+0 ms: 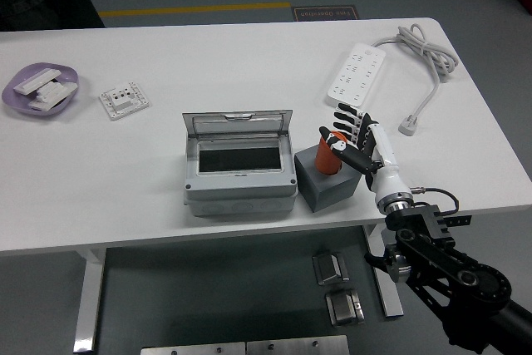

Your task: Pick up the cylinder from the cube,place it in the box,flap close box

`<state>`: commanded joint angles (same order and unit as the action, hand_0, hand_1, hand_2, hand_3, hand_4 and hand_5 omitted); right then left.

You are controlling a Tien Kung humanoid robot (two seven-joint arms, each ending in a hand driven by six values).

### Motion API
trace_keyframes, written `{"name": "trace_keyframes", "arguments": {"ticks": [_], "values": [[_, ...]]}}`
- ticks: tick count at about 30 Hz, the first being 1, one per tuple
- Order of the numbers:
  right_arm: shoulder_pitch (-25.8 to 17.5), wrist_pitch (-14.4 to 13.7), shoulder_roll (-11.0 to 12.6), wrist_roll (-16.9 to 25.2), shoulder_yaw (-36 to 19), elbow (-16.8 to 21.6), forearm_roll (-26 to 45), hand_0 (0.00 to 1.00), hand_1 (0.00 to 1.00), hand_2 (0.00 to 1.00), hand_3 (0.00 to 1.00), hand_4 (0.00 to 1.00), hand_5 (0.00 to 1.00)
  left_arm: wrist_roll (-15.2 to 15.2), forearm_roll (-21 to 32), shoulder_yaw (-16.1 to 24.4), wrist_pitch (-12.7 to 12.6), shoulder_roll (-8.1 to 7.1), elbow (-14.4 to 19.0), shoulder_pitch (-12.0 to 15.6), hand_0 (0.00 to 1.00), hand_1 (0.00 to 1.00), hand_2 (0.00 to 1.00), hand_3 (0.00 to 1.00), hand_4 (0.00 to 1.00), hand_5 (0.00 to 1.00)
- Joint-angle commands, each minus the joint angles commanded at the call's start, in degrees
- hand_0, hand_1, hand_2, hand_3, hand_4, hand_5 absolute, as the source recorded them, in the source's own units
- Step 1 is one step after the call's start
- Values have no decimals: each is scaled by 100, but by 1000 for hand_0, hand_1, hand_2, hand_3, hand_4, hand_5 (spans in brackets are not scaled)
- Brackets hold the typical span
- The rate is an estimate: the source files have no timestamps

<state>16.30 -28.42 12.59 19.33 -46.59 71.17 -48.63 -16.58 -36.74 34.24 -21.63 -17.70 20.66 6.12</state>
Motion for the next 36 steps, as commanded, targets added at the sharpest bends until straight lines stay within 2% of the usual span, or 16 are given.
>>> {"name": "trace_keyframes", "arguments": {"ticks": [21, 22, 27, 28, 33, 34, 36], "values": [[52, -185, 53, -49, 311, 72, -220, 691, 703, 701, 746, 844, 173, -4, -143, 43, -14, 11, 112, -53, 698, 674, 612, 602, 588, 187], [54, -197, 54, -50, 320, 75, -227, 641, 663, 678, 739, 697, 11, -4, -144, 41, -15, 10, 113, -54, 698, 675, 612, 603, 588, 184], [70, -278, 65, -66, 404, 98, -282, 641, 663, 678, 739, 697, 11, -5, -147, 24, -17, 4, 119, -70, 698, 675, 612, 603, 588, 184], [72, -292, 66, -71, 422, 100, -290, 619, 645, 666, 717, 615, 2, -6, -146, 20, -18, 2, 120, -74, 698, 675, 611, 603, 588, 183], [89, -343, 71, -90, 487, 99, -313, 619, 645, 666, 717, 615, 2, -7, -149, -1, -20, -4, 125, -91, 698, 675, 611, 603, 588, 183], [90, -350, 71, -95, 498, 99, -316, 647, 634, 643, 686, 316, 2, -7, -150, -4, -20, -5, 125, -92, 698, 675, 612, 603, 587, 182], [95, -365, 73, -102, 517, 100, -315, 647, 634, 643, 686, 316, 2, -8, -155, -11, -20, -8, 124, -94, 698, 675, 612, 603, 587, 182]]}}
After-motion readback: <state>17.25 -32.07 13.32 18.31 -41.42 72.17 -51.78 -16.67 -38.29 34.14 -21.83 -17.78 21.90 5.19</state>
